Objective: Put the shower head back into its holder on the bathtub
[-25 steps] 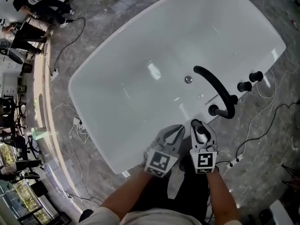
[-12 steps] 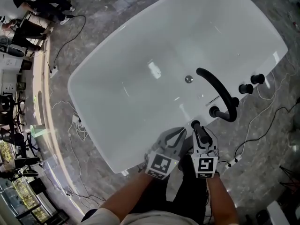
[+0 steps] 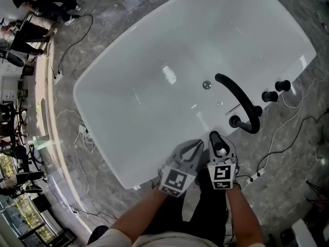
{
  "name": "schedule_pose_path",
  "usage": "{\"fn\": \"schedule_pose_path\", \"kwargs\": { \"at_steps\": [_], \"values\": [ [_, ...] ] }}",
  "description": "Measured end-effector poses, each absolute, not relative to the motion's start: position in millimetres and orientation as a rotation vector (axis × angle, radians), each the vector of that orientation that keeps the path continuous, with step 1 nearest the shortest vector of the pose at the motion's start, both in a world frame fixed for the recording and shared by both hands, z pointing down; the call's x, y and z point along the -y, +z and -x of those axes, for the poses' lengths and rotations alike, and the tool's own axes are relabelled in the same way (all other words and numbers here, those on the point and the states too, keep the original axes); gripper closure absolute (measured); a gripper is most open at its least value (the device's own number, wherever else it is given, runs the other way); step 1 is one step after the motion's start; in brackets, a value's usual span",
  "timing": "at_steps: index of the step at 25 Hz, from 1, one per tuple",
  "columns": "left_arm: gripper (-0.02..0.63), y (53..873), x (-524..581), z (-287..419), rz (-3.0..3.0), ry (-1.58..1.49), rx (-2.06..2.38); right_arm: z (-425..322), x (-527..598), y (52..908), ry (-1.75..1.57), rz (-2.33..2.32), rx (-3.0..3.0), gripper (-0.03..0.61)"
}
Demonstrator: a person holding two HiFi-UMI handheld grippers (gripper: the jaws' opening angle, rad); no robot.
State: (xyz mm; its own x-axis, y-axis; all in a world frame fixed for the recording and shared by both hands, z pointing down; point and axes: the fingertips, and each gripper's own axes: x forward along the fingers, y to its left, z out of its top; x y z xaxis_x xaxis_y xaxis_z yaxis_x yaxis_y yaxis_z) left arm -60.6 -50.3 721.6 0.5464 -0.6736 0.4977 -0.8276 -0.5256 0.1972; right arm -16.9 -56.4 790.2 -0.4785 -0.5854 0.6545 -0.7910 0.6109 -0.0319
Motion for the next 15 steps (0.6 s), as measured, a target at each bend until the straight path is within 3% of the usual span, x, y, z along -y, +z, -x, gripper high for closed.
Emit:
{"fn": "schedule_pose_path", "kwargs": {
  "at_steps": [15],
  "values": [
    [0.600,702.6,37.4,54.2,-2.365,0.516,1.199,12.4,45.9,780.2,0.482,-1.015,2.224,0.428]
  ]
}}
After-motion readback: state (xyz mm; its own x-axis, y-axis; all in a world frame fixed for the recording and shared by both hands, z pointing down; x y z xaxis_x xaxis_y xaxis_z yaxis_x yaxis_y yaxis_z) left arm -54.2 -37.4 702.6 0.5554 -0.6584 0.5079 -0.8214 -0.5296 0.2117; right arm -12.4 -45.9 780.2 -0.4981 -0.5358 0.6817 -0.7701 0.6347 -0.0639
